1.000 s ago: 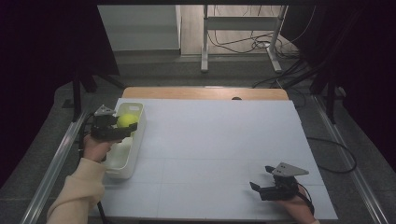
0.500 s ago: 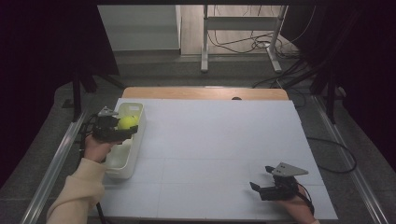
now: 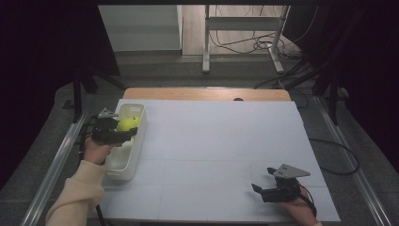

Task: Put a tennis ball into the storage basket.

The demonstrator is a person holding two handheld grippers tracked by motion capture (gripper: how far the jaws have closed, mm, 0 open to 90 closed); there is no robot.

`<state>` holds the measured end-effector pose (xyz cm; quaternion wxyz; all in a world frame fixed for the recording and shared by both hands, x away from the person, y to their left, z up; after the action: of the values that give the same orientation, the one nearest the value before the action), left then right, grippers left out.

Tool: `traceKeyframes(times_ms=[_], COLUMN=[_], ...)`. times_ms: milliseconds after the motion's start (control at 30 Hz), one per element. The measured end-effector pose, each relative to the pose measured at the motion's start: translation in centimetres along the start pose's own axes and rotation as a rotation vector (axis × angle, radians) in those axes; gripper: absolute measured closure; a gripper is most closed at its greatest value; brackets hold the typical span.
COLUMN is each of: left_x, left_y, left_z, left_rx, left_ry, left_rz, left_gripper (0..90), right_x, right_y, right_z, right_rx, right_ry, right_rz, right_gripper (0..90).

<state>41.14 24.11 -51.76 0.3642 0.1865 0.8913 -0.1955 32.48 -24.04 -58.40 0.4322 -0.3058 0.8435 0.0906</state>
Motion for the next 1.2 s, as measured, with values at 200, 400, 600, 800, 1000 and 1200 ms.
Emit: traceKeyframes(times_ms=[200,400,600,800,1000,1200], left_x=[0.3,0.6,1.0,1.2,1.1,0.1], left_y=[0.2,0.3,0.7,0.7,0.8,0.6], left_z=[0.1,0.1,0.3,0.2,0.1,-0.5], left_rx=[-0.009,-0.015,-0.041,-0.034,-0.046,-0.039], left_ry=[0.021,0.041,0.079,0.086,0.085,0.031], left_rz=[-0.002,0.004,0.004,0.003,0.001,-0.008], left_gripper=[26.4,26.4,26.3,26.3,25.8,14.9], right_x=[0.0,0.0,0.0,0.0,0.1,0.0], right_y=[0.0,0.0,0.0,0.0,0.0,0.0], right_z=[0.0,0.0,0.0,0.1,0.0,0.0], right_rx=[0.0,0.0,0.0,0.0,0.001,0.001], right_ry=[0.001,0.002,0.002,0.003,0.004,0.004], right_rz=[-0.001,-0.001,-0.002,-0.002,-0.002,-0.001], right_gripper=[10.7,10.7,10.7,10.7,10.7,10.7])
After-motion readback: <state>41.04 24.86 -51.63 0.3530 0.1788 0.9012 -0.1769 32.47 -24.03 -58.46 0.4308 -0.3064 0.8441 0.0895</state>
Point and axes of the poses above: each handheld gripper's, and its own axes: z roughly forward along the jaws, x roughly out of its underside, y roughly to its left, the point moved 10 cm from there along z, roughly forward along the jaws, and after that the axes turned 11 degrees about x, right-handed, at the moved point
